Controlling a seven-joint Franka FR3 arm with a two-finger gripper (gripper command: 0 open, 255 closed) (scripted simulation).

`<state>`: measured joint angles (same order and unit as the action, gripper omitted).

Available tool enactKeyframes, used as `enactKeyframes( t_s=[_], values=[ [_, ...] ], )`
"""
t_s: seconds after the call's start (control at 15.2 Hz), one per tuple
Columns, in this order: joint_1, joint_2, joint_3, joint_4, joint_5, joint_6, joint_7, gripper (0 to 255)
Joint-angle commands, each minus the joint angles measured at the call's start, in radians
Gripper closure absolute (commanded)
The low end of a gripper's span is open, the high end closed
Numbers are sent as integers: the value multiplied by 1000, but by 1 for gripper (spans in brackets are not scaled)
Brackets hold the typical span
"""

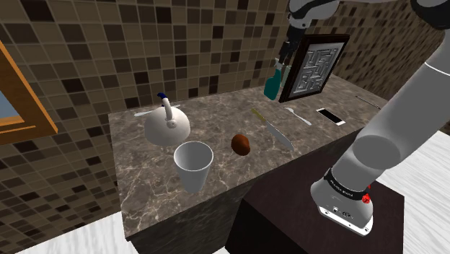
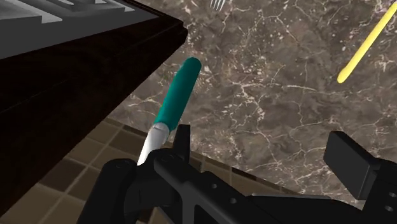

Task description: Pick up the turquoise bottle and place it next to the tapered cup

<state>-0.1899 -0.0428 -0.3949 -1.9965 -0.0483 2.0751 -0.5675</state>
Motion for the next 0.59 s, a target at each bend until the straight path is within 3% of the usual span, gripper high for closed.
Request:
enactKeyframes(
  t_s=[0.0, 0.33, 0.53],
  values=[
    [-14, 67, -18, 48, 29, 13, -34, 0],
    [-73, 251, -47, 204, 121, 22, -128, 0],
    [-81, 272, -45, 200, 131, 44, -137, 0]
  ],
)
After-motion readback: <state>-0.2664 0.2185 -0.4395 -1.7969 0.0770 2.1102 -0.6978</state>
